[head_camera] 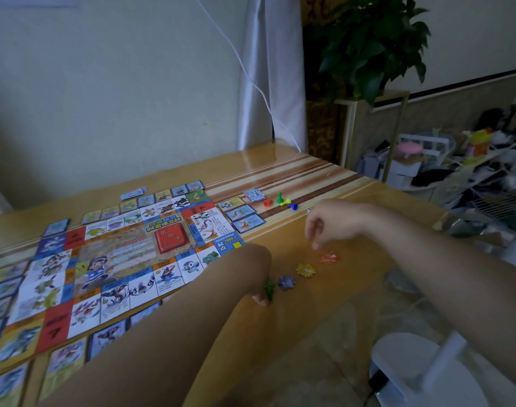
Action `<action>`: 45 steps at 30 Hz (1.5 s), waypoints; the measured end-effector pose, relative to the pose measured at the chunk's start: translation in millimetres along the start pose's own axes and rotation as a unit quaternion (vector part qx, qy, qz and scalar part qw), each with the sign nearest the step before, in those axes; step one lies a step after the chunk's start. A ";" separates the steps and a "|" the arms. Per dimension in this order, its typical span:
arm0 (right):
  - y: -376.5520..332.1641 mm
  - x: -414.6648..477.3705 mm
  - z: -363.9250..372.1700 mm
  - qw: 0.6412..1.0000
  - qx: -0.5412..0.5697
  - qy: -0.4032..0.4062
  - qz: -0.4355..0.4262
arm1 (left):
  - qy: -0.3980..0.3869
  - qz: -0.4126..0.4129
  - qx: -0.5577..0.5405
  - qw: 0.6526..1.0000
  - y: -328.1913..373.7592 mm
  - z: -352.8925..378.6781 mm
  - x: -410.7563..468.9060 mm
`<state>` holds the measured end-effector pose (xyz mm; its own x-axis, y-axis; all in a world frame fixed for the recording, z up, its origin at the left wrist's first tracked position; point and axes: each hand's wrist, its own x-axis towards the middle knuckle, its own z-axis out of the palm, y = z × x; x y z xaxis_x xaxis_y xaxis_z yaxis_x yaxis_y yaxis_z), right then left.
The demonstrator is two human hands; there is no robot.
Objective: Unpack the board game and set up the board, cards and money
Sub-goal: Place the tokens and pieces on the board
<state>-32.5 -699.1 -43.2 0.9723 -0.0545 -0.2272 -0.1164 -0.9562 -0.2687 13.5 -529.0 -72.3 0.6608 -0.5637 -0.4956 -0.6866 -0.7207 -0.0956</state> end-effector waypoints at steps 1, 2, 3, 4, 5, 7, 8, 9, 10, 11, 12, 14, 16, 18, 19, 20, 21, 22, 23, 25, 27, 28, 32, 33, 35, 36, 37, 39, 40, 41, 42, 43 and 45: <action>-9.3 -1.4 -0.1 1.000 -0.004 -0.001 -0.022 | -0.001 -0.002 0.004 1.000 1.0 -0.9 -0.4; -19.5 -2.7 0.4 0.999 -0.006 -0.009 -0.042 | 0.000 -0.002 0.008 1.000 2.0 -2.1 -1.2; -29.5 -3.5 1.4 0.998 -0.008 -0.021 -0.060 | 0.004 -0.002 0.011 1.000 3.0 -3.1 -2.3; -38.3 -3.6 3.0 0.997 -0.012 -0.035 -0.072 | 0.008 0.001 0.013 1.000 3.8 -3.6 -3.1; -45.6 -3.5 5.3 0.995 -0.019 -0.050 -0.081 | 0.013 0.004 0.013 1.000 4.3 -3.8 -3.8; -54.9 -2.1 11.1 0.993 -0.034 -0.075 -0.085 | 0.022 0.013 0.009 1.000 3.3 -3.2 -6.0; -57.3 -1.7 14.1 0.992 -0.038 -0.084 -0.083 | 0.025 0.019 0.003 1.000 2.0 -2.7 -7.3; -58.9 -1.7 16.8 0.992 -0.038 -0.089 -0.080 | 0.027 0.026 -0.004 0.999 0.1 -2.1 -8.4; -59.8 -1.7 18.8 0.992 -0.034 -0.093 -0.077 | 0.028 0.031 -0.012 0.999 -2.1 -1.5 -9.4; -60.3 -2.4 20.3 0.992 -0.028 -0.098 -0.074 | 0.027 0.035 -0.024 0.999 -4.5 -0.5 -9.8; -60.4 -3.2 21.3 0.992 -0.020 -0.103 -0.071 | 0.027 0.036 -0.040 0.998 -7.1 0.8 -9.5; -60.2 -5.6 21.6 0.992 -0.005 -0.107 -0.068 | 0.034 0.038 -0.068 0.996 -10.7 3.1 -9.5; -60.2 -8.7 20.5 0.993 0.004 -0.098 -0.069 | 0.048 0.045 -0.076 0.995 -12.9 5.4 -10.2; -60.1 -10.8 19.3 0.994 0.010 -0.086 -0.071 | 0.054 0.054 -0.076 0.994 -14.9 6.0 -13.1; -60.0 -11.5 19.0 0.994 0.015 -0.082 -0.070 | 0.049 0.058 -0.089 0.993 -16.7 6.3 -14.6; -59.6 -12.0 18.8 0.994 0.021 -0.080 -0.070 | 0.040 0.061 -0.115 0.991 -19.4 6.9 -15.6; -59.6 -12.5 19.1 0.994 0.029 -0.081 -0.071 | 0.032 0.064 -0.147 0.987 -23.0 7.3 -16.9; -59.9 -12.7 19.8 0.993 0.042 -0.083 -0.073 | 0.031 0.065 -0.180 0.981 -28.0 7.5 -19.1; -61.2 -13.2 20.7 0.991 0.065 -0.088 -0.078 | 0.038 0.064 -0.214 0.974 -34.9 8.0 -22.0; -67.6 -13.0 24.7 0.980 0.157 -0.087 -0.082 | 0.057 0.054 -0.304 0.949 -51.5 10.2 -29.5; -79.3 -11.6 30.5 0.955 0.280 -0.064 -0.078 | 0.057 0.044 -0.439 0.895 -67.5 15.9 -40.8; -86.1 -10.4 33.6 0.939 0.332 -0.048 -0.078 | 0.053 0.042 -0.506 0.860 -74.5 19.2 -47.9; -122.2 -6.1 45.3 0.892 0.439 -0.043 -0.095 | 0.062 0.021 -0.658 0.751 -99.7 35.7 -80.0; -132.2 -5.4 47.4 0.886 0.450 -0.050 -0.102 | 0.069 0.013 -0.674 0.735 -106.4 40.9 -89.2; -151.6 -4.4 51.0 0.880 0.456 -0.063 -0.115 | 0.084 0.000 -0.710 0.699 -119.9 52.7 -109.5; -160.8 -4.8 53.1 0.882 0.449 -0.067 -0.123 | 0.098 -0.008 -0.731 0.675 -126.6 59.5 -119.5; -169.4 -5.3 56.0 0.890 0.431 -0.068 -0.133 | 0.113 -0.017 -0.756 0.644 -132.7 66.5 -128.8; -186.7 -9.8 64.9 0.916 0.356 -0.080 -0.166 | 0.140 -0.023 -0.815 0.561 -143.2 82.0 -145.0; -194.8 -12.7 71.3 0.926 0.315 -0.096 -0.183 | 0.147 -0.023 -0.844 0.516 -147.2 89.5 -151.5; -202.1 -16.1 78.7 0.933 0.278 -0.115 -0.198 | 0.152 -0.024 -0.869 0.470 -149.9 96.3 -157.4; -208.1 -19.4 85.8 0.936 0.250 -0.132 -0.210 | 0.157 -0.027 -0.890 0.426 -152.2 102.8 -162.0; -212.3 -22.4 91.7 0.939 0.225 -0.140 -0.221 | 0.162 -0.031 -0.907 0.388 -153.2 108.1 -166.0; -213.9 -26.1 96.9 0.948 0.178 -0.132 -0.230 | 0.171 -0.040 -0.924 0.341 -154.0 117.1 -171.2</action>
<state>-52.7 -465.3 -70.5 0.8582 0.4627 -0.2223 0.2006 -0.7008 -0.6845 -29.4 -274.3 -73.8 0.8689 -0.2982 -0.3951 0.4908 0.4149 0.7661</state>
